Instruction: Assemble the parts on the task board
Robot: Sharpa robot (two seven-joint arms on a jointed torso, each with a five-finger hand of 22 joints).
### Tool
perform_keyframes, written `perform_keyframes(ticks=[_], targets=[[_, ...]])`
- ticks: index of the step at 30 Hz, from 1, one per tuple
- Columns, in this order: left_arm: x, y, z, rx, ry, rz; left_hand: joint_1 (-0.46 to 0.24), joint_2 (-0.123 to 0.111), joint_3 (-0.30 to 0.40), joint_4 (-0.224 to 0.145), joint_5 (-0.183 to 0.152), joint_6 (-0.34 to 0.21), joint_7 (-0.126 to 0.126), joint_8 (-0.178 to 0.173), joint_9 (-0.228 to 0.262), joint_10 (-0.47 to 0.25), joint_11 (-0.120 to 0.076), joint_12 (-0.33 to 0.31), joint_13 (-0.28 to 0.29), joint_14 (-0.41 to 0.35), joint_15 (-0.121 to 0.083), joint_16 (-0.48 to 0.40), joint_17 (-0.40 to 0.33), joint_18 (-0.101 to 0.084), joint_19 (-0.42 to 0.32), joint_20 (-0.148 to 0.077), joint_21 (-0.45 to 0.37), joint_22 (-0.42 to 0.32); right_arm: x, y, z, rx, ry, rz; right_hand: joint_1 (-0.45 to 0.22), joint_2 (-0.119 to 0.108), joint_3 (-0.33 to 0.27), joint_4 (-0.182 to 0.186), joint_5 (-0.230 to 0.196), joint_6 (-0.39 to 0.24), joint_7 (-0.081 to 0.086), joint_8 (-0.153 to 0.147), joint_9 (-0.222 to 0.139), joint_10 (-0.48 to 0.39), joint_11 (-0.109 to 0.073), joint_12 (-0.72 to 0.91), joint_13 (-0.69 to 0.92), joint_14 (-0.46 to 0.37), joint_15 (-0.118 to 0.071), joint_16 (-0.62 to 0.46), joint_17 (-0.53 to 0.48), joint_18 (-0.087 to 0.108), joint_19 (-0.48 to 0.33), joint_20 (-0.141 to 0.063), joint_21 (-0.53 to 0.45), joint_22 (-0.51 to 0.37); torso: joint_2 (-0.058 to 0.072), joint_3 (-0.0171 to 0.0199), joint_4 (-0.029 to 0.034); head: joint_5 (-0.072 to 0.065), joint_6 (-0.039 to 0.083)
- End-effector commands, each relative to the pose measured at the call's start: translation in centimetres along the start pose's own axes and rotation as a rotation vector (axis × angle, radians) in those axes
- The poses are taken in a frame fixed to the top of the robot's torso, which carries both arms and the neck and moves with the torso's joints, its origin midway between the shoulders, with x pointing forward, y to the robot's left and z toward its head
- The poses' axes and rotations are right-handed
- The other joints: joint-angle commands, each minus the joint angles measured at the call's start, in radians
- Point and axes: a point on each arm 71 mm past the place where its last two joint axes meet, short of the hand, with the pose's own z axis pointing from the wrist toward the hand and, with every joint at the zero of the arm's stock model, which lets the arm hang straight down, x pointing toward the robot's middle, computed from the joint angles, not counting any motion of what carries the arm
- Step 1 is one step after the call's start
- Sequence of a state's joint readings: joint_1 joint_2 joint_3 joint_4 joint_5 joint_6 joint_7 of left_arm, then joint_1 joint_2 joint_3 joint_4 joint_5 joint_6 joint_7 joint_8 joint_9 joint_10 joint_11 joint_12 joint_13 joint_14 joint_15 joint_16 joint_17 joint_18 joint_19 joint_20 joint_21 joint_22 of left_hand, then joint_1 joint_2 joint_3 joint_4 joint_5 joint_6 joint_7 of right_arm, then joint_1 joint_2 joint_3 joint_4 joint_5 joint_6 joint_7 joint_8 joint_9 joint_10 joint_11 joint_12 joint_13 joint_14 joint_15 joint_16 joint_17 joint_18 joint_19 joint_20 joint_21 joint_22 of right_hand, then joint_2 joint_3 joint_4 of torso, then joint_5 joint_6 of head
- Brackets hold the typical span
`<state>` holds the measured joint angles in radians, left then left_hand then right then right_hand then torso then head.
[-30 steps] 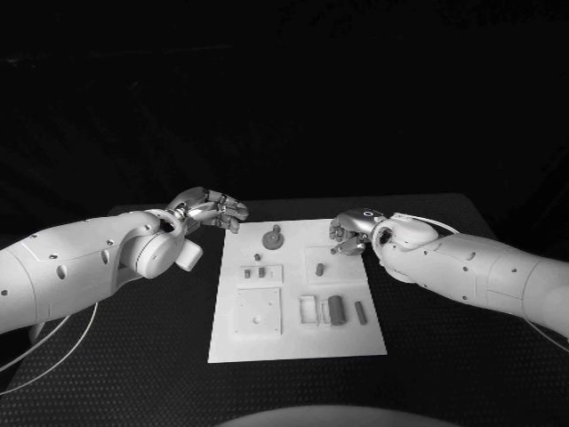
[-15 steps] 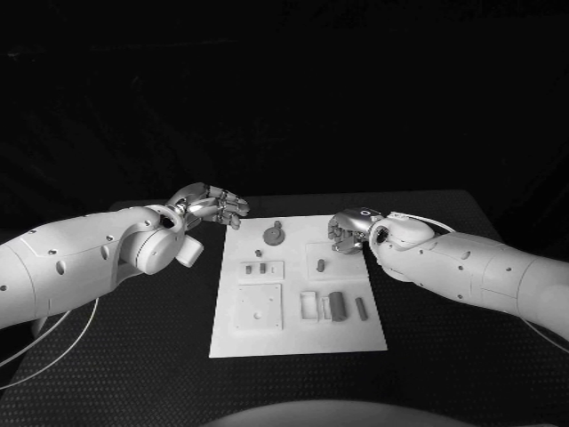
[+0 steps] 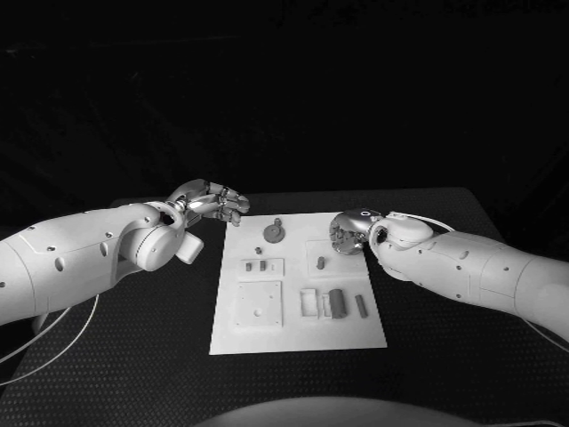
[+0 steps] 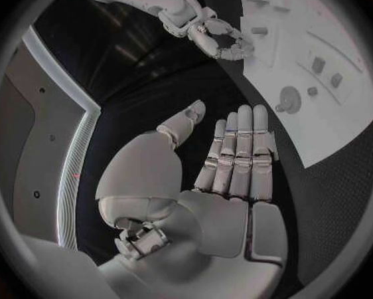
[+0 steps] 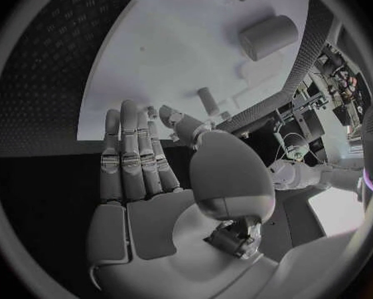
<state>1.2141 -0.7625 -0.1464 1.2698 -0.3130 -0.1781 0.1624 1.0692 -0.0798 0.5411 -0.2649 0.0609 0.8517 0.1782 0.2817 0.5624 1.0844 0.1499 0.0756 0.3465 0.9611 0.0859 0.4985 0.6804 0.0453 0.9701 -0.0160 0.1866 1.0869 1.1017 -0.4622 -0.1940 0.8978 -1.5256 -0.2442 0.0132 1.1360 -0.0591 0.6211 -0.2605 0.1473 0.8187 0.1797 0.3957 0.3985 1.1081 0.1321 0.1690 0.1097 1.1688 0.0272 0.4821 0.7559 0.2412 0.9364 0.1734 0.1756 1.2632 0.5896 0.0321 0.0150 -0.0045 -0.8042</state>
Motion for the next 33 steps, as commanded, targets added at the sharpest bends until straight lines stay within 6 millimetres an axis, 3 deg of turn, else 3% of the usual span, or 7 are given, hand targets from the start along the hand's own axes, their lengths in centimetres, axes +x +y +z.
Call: perform_keyframes(ticks=[1,18,33], targets=[[0.1,-0.3,0.0,0.021,0.005,-0.008,-0.012,0.001,-0.004,0.005,0.001,0.006,0.0,0.002,0.001,0.003,-0.006,0.006,-0.001,0.006,0.0,-0.005,0.001,0.018,0.001,0.002,-0.004,0.001,0.2,0.2,0.0,-0.008,0.024,-0.015,-0.005,0.001,0.001,-0.003,0.001,0.008,-0.002,0.005,0.001,0.01,-0.001,0.005,0.001,0.006,-0.002,0.004,0.001,0.021,0.007,0.002,0.005,0.002,0.0,0.0001,-0.0005,0.002,-0.001],[0.3,-0.8,0.1,0.031,0.013,-0.007,-0.012,0.0,-0.004,0.005,0.001,0.007,0.0,0.003,0.001,0.003,-0.006,0.007,-0.002,0.006,0.0,-0.007,0.003,0.018,0.001,0.002,-0.005,0.002,1.2,0.3,0.2,-0.001,0.061,-0.031,-0.002,0.005,0.003,-0.008,0.001,0.01,-0.003,0.004,0.001,0.011,-0.001,0.003,0.003,0.005,-0.003,0.005,0.002,0.021,0.008,0.001,0.003,0.003,0.001,-0.0002,-0.0002,-0.001,-0.004],[0.5,-1.5,0.2,0.041,0.022,-0.005,-0.012,0.0,-0.004,0.006,0.001,0.008,0.0,0.003,0.001,0.004,-0.006,0.008,-0.002,0.006,0.0,-0.008,0.005,0.018,0.001,0.002,-0.005,0.002,2.0,0.1,0.5,0.019,0.108,-0.081,0.013,0.04,0.014,-0.028,0.001,0.027,-0.009,0.009,0.003,0.019,-0.003,0.001,0.01,0.004,-0.005,0.01,0.004,0.021,0.011,0.001,-0.003,0.009,0.001,-0.0002,-0.001,-0.004,-0.012]])
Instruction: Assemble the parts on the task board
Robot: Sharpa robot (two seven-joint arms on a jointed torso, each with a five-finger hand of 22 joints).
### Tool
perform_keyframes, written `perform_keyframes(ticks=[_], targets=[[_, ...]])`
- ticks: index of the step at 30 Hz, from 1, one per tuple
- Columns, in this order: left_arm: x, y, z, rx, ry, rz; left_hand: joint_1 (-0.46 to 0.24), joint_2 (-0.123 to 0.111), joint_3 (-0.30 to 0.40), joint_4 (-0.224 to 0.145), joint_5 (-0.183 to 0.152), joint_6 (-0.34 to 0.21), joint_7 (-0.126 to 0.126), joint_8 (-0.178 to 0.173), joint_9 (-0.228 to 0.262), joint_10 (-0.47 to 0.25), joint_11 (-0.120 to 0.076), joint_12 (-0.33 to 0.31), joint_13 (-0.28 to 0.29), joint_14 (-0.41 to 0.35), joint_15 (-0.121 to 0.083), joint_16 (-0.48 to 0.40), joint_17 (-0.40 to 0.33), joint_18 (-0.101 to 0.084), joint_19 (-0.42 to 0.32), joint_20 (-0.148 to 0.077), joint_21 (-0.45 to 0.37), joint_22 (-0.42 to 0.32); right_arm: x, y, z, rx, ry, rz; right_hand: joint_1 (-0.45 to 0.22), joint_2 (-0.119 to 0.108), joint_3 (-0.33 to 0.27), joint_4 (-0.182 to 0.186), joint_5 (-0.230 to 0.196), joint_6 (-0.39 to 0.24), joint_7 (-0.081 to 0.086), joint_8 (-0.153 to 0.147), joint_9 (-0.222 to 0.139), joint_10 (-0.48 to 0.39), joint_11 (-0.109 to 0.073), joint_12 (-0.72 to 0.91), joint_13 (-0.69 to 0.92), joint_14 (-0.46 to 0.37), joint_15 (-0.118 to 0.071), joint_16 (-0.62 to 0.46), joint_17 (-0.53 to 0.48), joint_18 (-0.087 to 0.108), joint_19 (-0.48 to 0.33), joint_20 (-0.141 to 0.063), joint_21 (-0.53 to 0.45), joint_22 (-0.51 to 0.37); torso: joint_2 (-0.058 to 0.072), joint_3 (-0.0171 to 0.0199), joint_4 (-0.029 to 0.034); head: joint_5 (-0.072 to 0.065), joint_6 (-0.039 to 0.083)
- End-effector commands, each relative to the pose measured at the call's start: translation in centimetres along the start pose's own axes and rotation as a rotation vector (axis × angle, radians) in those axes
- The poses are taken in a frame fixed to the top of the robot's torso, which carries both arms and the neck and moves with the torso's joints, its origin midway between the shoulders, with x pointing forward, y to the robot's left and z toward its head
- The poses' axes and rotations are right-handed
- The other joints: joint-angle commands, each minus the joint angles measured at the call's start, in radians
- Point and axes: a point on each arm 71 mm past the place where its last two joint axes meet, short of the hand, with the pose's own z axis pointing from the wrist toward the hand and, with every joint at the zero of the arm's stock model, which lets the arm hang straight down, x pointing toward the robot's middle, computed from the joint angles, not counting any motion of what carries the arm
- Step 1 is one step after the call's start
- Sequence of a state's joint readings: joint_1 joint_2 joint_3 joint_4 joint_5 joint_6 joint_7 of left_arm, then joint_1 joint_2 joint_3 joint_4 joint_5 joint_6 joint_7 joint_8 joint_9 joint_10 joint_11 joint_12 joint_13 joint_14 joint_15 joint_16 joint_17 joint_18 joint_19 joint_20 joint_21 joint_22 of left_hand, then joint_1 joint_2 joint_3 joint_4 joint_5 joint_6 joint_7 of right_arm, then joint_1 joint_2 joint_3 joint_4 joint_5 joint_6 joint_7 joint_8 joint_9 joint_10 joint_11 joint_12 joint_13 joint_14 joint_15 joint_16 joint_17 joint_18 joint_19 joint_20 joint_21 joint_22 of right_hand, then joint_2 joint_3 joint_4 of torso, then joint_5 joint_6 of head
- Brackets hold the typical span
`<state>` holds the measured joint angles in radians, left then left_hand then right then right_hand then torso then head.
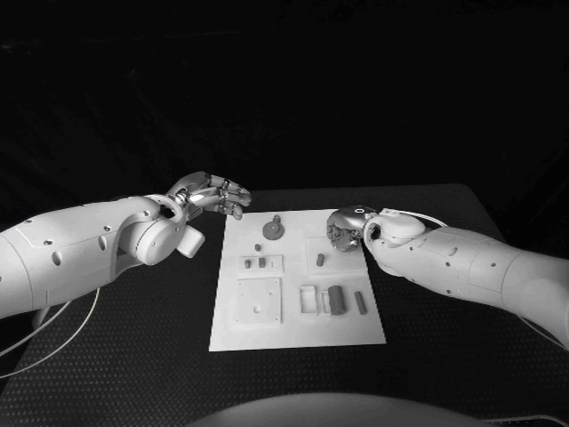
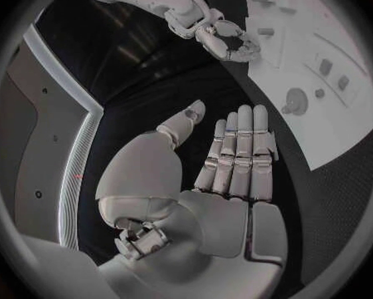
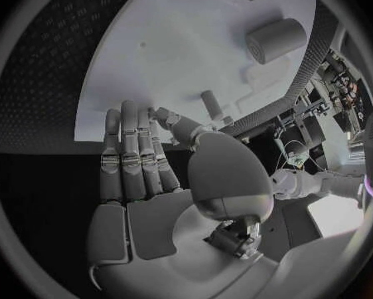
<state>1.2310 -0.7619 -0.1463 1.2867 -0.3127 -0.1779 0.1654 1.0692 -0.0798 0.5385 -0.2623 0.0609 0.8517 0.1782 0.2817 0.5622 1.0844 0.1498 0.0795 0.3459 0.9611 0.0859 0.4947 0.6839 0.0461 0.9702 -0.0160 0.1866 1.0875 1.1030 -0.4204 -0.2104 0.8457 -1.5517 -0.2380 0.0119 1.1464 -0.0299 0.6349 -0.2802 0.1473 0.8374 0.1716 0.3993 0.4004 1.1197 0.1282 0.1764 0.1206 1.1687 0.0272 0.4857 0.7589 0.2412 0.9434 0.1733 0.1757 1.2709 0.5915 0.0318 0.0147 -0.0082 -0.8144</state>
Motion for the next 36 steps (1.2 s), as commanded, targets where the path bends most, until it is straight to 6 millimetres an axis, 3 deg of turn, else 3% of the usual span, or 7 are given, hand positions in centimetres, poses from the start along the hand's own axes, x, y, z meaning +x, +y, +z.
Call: perform_keyframes(ticks=[1,14,36], targets=[[0.2,-0.4,0.1,0.019,0.011,-0.008,-0.012,0.0,-0.002,0.003,0.001,0.008,0.0,0.003,0.001,0.004,-0.006,0.004,-0.001,0.006,0.0,-0.004,0.002,0.017,0.001,0.002,-0.005,0.001,1.9,-0.2,-0.3,0.013,0.101,-0.038,0.004,0.013,0.002,-0.009,0.001,0.015,-0.003,0.008,0.002,0.009,0.0,-0.007,0.0,0.004,-0.005,0.006,0.001,0.021,0.003,0.001,-0.004,0.002,0.0,0.0,-0.0005,-0.001,-0.003],[0.1,-0.7,0.1,0.02,0.009,-0.006,-0.011,-0.001,-0.002,0.003,0.001,0.008,-0.001,0.003,0.001,0.005,-0.007,0.004,-0.002,0.007,0.0,-0.005,0.004,0.017,0.001,0.002,-0.006,0.002,3.1,0.1,-0.5,0.017,0.121,-0.074,0.021,0.008,0.003,-0.012,0.001,0.059,-0.021,0.019,0.007,0.039,-0.01,0.0,0.015,0.004,-0.012,0.013,0.005,0.021,0.01,-0.001,-0.012,0.01,-0.001,0.0001,-0.0009,0.001,-0.011],[0.1,-1.0,0.1,0.02,0.012,-0.004,-0.011,-0.002,-0.002,0.003,0.001,0.009,-0.001,0.003,0.001,0.004,-0.007,0.005,-0.002,0.007,0.0,-0.007,0.007,0.017,0.001,0.002,-0.007,0.003,4.6,0.1,-0.4,0.057,0.156,-0.129,0.023,-0.003,-0.001,-0.011,0.001,0.065,-0.021,0.012,0.003,0.037,-0.008,-0.008,0.017,-0.005,-0.009,0.012,0.005,0.021,0.005,0.001,-0.022,0.012,-0.001,-0.0005,-0.0013,0.001,-0.017]])
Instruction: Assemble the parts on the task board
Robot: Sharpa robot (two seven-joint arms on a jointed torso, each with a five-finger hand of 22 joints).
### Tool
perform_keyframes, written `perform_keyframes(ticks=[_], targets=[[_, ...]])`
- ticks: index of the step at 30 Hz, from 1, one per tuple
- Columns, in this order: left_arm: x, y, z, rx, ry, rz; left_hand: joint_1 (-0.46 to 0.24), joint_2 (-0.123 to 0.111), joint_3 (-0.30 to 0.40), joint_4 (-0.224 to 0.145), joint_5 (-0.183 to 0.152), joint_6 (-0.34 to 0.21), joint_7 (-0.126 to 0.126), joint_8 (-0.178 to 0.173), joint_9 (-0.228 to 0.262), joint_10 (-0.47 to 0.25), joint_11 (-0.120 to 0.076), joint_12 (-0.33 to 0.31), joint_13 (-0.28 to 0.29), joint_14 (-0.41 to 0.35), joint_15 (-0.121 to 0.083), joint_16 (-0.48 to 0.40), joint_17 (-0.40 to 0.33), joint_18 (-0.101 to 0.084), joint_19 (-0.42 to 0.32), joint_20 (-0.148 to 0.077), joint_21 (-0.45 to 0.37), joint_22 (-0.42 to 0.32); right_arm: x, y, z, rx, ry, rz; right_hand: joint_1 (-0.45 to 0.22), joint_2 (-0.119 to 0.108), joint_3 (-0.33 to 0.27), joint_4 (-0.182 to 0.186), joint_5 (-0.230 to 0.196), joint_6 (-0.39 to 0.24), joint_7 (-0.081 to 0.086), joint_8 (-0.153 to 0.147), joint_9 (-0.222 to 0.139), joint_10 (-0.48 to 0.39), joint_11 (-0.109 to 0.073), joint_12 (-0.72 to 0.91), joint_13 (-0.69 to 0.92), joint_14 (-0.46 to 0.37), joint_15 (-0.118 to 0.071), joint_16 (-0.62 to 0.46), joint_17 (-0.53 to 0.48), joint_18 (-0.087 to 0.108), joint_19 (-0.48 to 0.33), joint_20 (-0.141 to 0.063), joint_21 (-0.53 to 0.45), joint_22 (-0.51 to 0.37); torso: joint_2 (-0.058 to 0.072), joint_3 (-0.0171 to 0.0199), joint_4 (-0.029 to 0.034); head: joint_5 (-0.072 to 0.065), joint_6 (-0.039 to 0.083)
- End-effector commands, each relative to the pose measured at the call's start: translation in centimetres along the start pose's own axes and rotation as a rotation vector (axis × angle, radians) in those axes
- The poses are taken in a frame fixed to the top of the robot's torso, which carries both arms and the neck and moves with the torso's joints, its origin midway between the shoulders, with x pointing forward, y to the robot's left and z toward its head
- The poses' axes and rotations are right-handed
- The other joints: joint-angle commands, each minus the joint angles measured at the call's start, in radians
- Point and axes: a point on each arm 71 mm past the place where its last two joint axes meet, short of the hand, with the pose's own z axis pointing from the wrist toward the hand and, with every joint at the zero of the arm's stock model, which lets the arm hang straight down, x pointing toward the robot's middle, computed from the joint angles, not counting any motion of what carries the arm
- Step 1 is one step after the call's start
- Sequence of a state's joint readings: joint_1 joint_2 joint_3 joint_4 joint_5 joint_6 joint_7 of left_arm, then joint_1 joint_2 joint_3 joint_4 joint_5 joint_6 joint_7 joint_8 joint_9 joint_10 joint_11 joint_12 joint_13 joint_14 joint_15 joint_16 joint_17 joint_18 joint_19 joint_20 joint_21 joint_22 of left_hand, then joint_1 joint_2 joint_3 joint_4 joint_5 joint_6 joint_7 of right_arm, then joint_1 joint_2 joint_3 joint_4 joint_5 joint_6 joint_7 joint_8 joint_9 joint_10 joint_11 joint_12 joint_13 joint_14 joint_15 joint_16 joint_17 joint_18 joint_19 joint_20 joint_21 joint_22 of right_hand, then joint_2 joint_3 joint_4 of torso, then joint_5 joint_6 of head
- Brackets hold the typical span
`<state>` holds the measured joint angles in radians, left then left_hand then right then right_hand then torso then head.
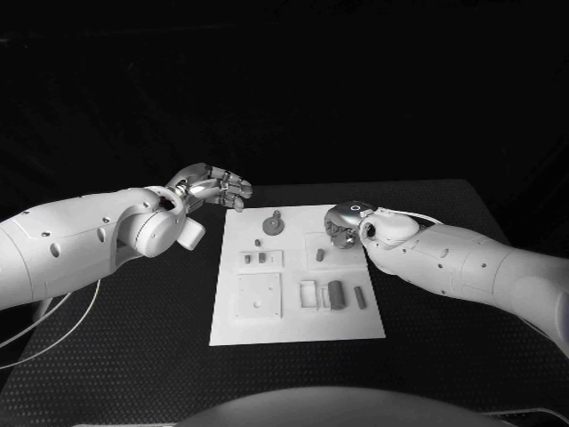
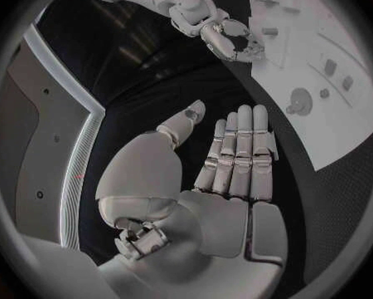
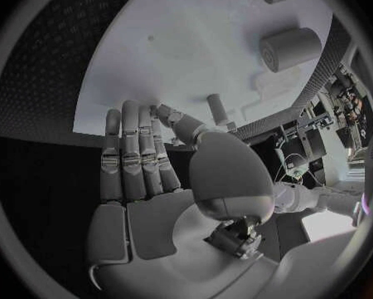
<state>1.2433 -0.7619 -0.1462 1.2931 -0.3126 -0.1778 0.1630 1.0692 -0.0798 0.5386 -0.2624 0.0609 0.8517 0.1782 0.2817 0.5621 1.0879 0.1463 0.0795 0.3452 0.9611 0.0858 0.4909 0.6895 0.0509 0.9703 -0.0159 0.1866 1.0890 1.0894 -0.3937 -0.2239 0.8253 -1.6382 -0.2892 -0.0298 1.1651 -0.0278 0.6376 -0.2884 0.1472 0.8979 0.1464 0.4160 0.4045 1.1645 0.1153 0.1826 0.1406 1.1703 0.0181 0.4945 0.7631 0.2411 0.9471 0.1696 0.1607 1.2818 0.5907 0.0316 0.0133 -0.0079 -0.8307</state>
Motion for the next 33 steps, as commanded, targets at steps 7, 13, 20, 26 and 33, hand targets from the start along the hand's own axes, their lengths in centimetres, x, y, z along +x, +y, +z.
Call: perform_keyframes(ticks=[7,13,20,26,33], targets=[[0.1,-0.3,0.0,0.01,0.008,-0.007,-0.011,-0.002,-0.002,0.004,0.001,0.009,-0.001,0.003,0.001,0.001,-0.003,0.005,-0.002,0.007,0.0,-0.004,0.002,0.012,0.002,0.002,-0.007,0.001,3.8,-0.3,-1.0,0.038,0.174,-0.067,0.026,0.006,0.005,-0.005,0.001,0.035,-0.008,0.003,0.003,0.024,-0.008,-0.006,0.01,0.013,-0.011,0.019,0.01,0.021,0.026,-0.004,-0.002,0.01,0.0,-0.0006,0.0001,-0.001,-0.002],[0.0,-0.3,0.0,0.011,0.006,-0.006,-0.011,-0.002,-0.002,0.004,0.001,0.009,-0.001,0.004,0.001,0.001,-0.004,0.005,-0.002,0.007,0.0,-0.004,0.003,0.012,0.002,0.002,-0.007,0.002,3.6,-0.4,-1.1,0.037,0.139,-0.075,0.037,0.002,0.022,-0.005,0.002,0.059,-0.016,0.007,0.008,0.047,-0.017,-0.001,0.021,0.034,-0.02,0.033,0.018,0.021,0.053,-0.013,0.003,0.018,0.0,-0.0007,0.0,-0.003,0.0],[-0.1,-0.3,-0.1,0.011,0.003,-0.005,-0.011,-0.002,-0.002,0.004,0.001,0.01,-0.001,0.004,0.001,0.002,-0.004,0.006,-0.002,0.008,0.0,-0.005,0.003,0.012,0.002,0.002,-0.007,0.002,3.0,-0.8,-1.4,0.046,0.047,-0.052,0.037,0.001,0.034,-0.003,0.002,0.07,-0.021,0.01,0.014,0.059,-0.022,0.001,0.029,0.044,-0.024,0.04,0.021,0.021,0.068,-0.017,0.005,0.023,-0.001,-0.0006,-0.0007,-0.003,0.002],[-0.1,-0.3,-0.1,0.011,0.002,-0.005,-0.011,-0.002,-0.002,0.004,0.001,0.01,-0.001,0.004,0.001,0.002,-0.004,0.006,-0.002,0.008,0.0,-0.005,0.004,0.012,0.002,0.002,-0.008,0.002,2.4,-0.9,-1.3,0.046,0.015,-0.049,0.034,-0.001,0.04,-0.003,0.002,0.073,-0.022,0.011,0.018,0.063,-0.023,0.001,0.032,0.048,-0.026,0.042,0.022,0.021,0.073,-0.019,0.005,0.024,0.001,-0.0001,0.0005,-0.004,0.003],[-0.2,-0.3,-0.1,0.01,-0.001,-0.005,-0.011,-0.002,-0.003,0.005,0.001,0.01,-0.001,0.004,0.001,0.002,-0.004,0.006,-0.002,0.008,0.0,-0.006,0.005,0.012,0.002,0.002,-0.008,0.002,1.5,-0.9,-1.2,0.045,-0.005,-0.025,0.033,-0.003,0.042,-0.003,0.002,0.074,-0.022,0.011,0.02,0.065,-0.024,0.001,0.034,0.049,-0.027,0.043,0.022,0.021,0.075,-0.019,0.005,0.025,0.0,-0.0005,0.0005,-0.004,0.006]])
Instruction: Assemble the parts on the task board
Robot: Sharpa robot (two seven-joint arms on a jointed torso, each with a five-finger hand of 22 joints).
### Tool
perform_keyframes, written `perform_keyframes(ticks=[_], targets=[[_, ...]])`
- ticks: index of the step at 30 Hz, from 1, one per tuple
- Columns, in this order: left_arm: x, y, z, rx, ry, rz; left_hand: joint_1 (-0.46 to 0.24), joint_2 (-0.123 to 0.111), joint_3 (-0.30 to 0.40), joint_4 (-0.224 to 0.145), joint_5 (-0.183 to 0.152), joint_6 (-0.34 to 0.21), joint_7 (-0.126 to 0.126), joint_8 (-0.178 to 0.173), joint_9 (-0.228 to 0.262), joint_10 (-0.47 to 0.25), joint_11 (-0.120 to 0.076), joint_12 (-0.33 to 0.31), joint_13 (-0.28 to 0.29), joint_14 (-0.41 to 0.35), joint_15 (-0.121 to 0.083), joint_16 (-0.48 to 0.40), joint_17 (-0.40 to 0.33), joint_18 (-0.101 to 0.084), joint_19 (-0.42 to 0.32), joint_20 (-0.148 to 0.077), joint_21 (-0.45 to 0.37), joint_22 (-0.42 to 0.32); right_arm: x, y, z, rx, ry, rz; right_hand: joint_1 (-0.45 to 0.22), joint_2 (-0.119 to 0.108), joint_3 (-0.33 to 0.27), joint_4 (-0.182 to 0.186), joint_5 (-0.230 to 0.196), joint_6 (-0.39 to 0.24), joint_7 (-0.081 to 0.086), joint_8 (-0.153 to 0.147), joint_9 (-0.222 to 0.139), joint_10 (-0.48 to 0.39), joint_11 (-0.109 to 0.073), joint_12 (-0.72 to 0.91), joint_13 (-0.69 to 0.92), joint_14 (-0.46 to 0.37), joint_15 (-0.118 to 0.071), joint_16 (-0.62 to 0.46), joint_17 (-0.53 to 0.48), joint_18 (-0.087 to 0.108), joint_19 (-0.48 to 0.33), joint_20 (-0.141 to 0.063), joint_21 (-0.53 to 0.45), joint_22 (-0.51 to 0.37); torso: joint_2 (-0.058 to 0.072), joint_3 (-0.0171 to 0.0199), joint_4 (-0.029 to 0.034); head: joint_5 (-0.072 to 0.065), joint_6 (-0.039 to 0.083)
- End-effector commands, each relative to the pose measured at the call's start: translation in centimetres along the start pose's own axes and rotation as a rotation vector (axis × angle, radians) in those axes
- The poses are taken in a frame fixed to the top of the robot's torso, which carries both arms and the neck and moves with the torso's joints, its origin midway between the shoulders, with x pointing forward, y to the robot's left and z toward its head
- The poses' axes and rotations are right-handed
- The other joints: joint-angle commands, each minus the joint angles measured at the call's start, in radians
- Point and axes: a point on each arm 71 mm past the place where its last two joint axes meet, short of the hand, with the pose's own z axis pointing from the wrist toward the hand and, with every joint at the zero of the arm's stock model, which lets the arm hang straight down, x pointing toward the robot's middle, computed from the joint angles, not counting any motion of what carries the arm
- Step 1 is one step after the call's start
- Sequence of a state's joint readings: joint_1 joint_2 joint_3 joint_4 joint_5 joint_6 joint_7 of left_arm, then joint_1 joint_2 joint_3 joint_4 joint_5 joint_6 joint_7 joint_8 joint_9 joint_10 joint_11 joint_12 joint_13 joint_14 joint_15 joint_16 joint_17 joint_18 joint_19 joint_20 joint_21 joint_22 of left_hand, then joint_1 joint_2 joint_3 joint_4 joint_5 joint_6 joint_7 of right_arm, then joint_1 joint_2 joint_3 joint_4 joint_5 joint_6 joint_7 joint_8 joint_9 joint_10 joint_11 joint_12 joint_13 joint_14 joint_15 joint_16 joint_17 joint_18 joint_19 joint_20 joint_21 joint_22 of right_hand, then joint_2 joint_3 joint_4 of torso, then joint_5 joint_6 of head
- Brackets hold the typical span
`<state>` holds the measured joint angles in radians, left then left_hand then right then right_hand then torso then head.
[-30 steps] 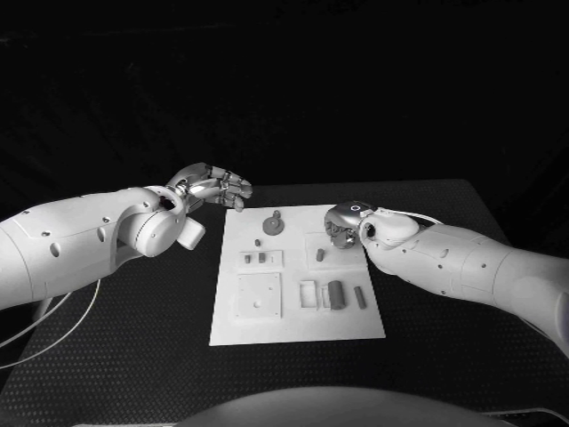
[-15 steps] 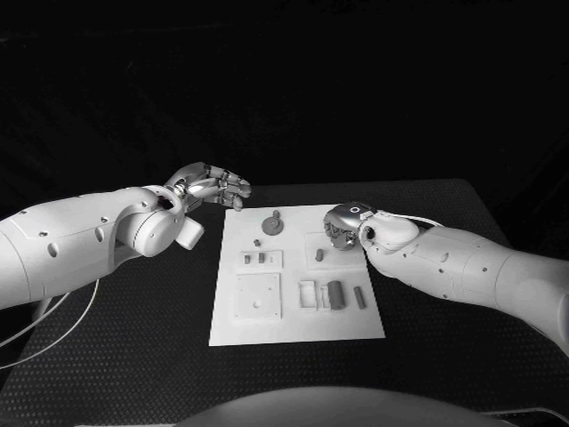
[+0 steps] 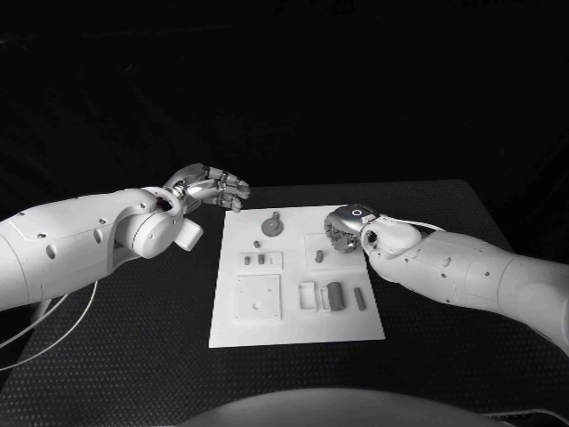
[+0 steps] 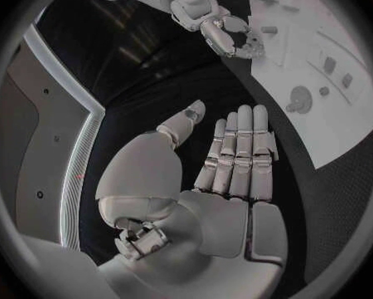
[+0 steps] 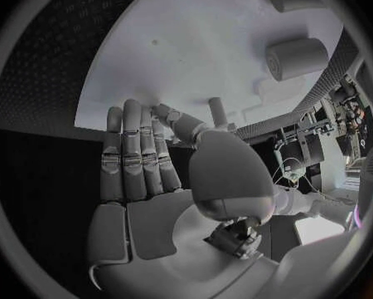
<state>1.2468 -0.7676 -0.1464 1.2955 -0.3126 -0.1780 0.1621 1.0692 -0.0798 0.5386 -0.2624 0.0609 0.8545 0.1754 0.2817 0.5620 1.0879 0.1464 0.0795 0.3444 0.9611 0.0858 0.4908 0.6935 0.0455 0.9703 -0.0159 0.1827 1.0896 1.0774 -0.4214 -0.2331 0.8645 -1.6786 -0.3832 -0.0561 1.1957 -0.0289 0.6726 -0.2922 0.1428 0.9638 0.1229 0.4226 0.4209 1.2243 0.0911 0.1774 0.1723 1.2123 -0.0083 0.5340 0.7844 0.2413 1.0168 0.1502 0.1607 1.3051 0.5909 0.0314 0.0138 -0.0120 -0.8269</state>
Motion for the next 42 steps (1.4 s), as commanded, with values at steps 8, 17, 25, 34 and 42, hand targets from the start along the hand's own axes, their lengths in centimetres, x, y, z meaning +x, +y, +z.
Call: perform_keyframes(ticks=[8,17,25,34,42], targets=[[0.0,-0.2,0.1,0.009,0.002,-0.006,-0.012,-0.003,-0.003,0.005,0.001,0.008,0.001,0.004,0.001,0.002,-0.004,0.006,-0.002,0.008,0.0,-0.007,0.002,0.018,0.002,0.002,-0.004,0.002,0.2,-1.0,-0.3,0.044,0.052,0.015,0.001,-0.002,0.009,0.001,0.006,0.008,0.001,0.005,0.005,0.006,0.0,0.006,0.003,0.008,-0.001,0.004,0.001,0.02,0.007,0.0,0.005,0.002,0.0,-0.0001,-0.0005,-0.001,0.004],[-0.2,-0.2,0.1,0.006,0.001,-0.005,-0.018,-0.003,-0.005,0.012,0.001,0.006,0.002,0.003,0.0,0.001,-0.003,0.006,-0.003,0.009,0.0,-0.01,0.007,0.017,0.003,0.002,-0.006,0.003,-0.6,-0.8,-0.3,0.038,0.042,0.034,-0.001,-0.003,0.011,0.001,0.006,0.01,0.001,0.005,0.008,0.009,-0.001,0.006,0.006,0.011,-0.002,0.005,0.002,0.02,0.011,-0.001,0.005,0.004,0.001,0.0,-0.0004,-0.003,0.006],[-0.2,-0.2,0.1,0.007,0.001,-0.005,-0.02,-0.004,-0.006,0.013,0.001,0.006,0.002,0.002,0.0,0.0,-0.003,0.006,-0.003,0.009,0.0,-0.011,0.008,0.017,0.003,0.002,-0.006,0.003,-1.1,-0.9,-0.2,0.042,0.027,0.036,-0.002,-0.003,0.012,0.001,0.006,0.01,0.0,0.005,0.01,0.01,-0.002,0.005,0.007,0.012,-0.002,0.006,0.002,0.02,0.013,-0.002,0.005,0.004,0.0,-0.0001,0.0001,-0.004,0.006],[-0.3,-0.2,0.1,0.006,-0.004,-0.004,-0.02,-0.005,-0.006,0.014,0.001,0.005,0.002,0.002,0.0,0.0,-0.003,0.006,-0.004,0.009,0.0,-0.012,0.01,0.018,0.003,0.002,-0.007,0.004,-1.6,-1.0,-0.2,0.041,0.017,0.046,-0.003,-0.004,0.013,0.001,0.006,0.01,0.0,0.004,0.011,0.01,-0.002,0.005,0.008,0.012,-0.002,0.006,0.002,0.02,0.014,-0.002,0.005,0.005,0.0,-0.0003,-0.0001,-0.004,0.006],[-0.6,-0.2,0.0,0.006,-0.018,-0.002,-0.02,-0.005,-0.005,0.014,0.001,0.004,0.003,0.001,-0.001,-0.002,-0.002,0.005,-0.005,0.009,0.0,-0.013,0.011,0.018,0.003,0.002,-0.008,0.004,-2.8,-0.7,-0.7,0.017,-0.014,0.074,-0.003,-0.004,0.014,0.001,0.006,0.01,0.0,0.004,0.012,0.011,-0.002,0.005,0.009,0.013,-0.003,0.006,0.002,0.02,0.014,-0.003,0.004,0.005,0.0,-0.0004,-0.0013,-0.003,0.004]])
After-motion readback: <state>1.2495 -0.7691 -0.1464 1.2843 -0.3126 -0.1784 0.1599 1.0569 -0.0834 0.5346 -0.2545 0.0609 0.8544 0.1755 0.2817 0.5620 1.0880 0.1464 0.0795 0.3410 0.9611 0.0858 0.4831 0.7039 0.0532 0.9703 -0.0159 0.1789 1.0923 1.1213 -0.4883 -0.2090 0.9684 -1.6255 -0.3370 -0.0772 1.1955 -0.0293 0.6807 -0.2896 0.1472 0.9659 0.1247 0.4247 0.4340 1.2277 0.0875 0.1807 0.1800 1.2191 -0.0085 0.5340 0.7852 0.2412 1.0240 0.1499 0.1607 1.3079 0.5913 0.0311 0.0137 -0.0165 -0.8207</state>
